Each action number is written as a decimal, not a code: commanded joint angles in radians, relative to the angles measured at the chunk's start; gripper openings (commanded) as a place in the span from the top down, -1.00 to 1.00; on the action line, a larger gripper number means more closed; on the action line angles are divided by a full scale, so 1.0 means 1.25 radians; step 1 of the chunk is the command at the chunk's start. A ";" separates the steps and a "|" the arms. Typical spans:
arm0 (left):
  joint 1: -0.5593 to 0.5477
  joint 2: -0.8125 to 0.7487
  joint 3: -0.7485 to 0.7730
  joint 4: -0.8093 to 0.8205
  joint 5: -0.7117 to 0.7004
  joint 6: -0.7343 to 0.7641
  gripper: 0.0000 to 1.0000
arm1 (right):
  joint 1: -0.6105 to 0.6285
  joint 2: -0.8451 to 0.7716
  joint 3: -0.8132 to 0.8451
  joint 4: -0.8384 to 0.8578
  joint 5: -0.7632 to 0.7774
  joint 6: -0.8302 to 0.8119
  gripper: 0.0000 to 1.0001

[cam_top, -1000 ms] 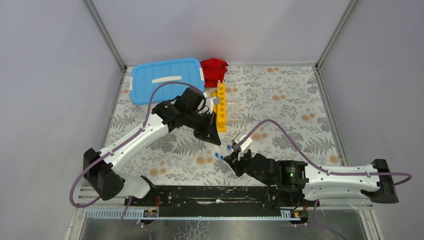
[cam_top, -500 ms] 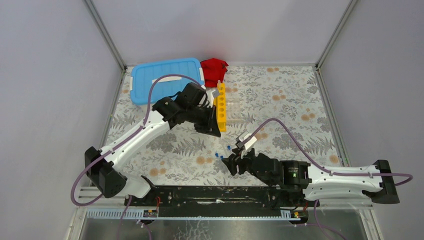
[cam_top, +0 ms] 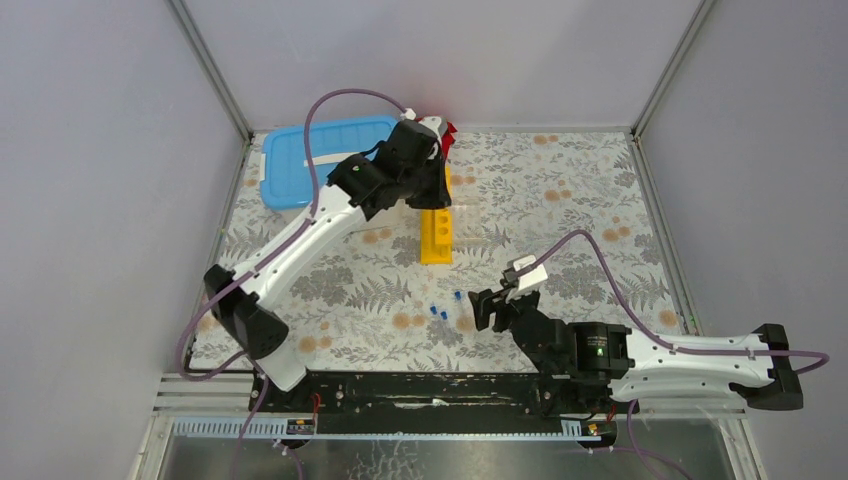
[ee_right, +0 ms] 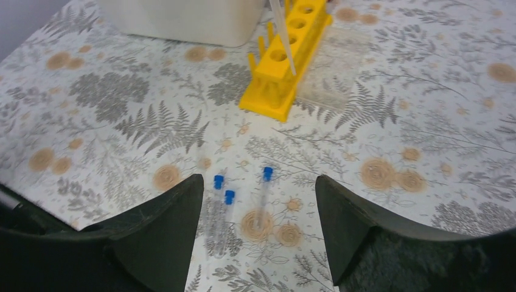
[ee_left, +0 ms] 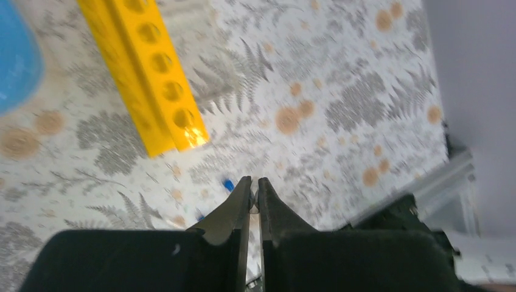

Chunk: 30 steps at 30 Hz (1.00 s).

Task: Organize the chemistry lab equipment
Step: Insert the test tube into the slot of the test tube rack.

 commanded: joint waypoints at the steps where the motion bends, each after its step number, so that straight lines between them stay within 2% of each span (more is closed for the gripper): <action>1: -0.006 0.074 0.082 0.018 -0.205 0.039 0.89 | 0.004 -0.006 0.002 -0.042 0.167 0.067 -0.50; 7: -0.008 0.167 0.149 0.056 -0.332 0.075 0.89 | 0.004 0.022 -0.018 -0.028 0.225 0.066 -0.51; 12: -0.008 0.192 0.133 0.132 -0.397 0.095 0.89 | 0.004 0.030 -0.041 0.000 0.250 0.055 -0.54; 19: -0.008 0.195 0.111 0.217 -0.433 0.105 0.89 | 0.004 0.020 -0.065 0.008 0.259 0.055 -0.55; 30: -0.008 0.234 0.123 0.252 -0.457 0.123 0.89 | 0.004 0.012 -0.076 0.007 0.263 0.055 -0.56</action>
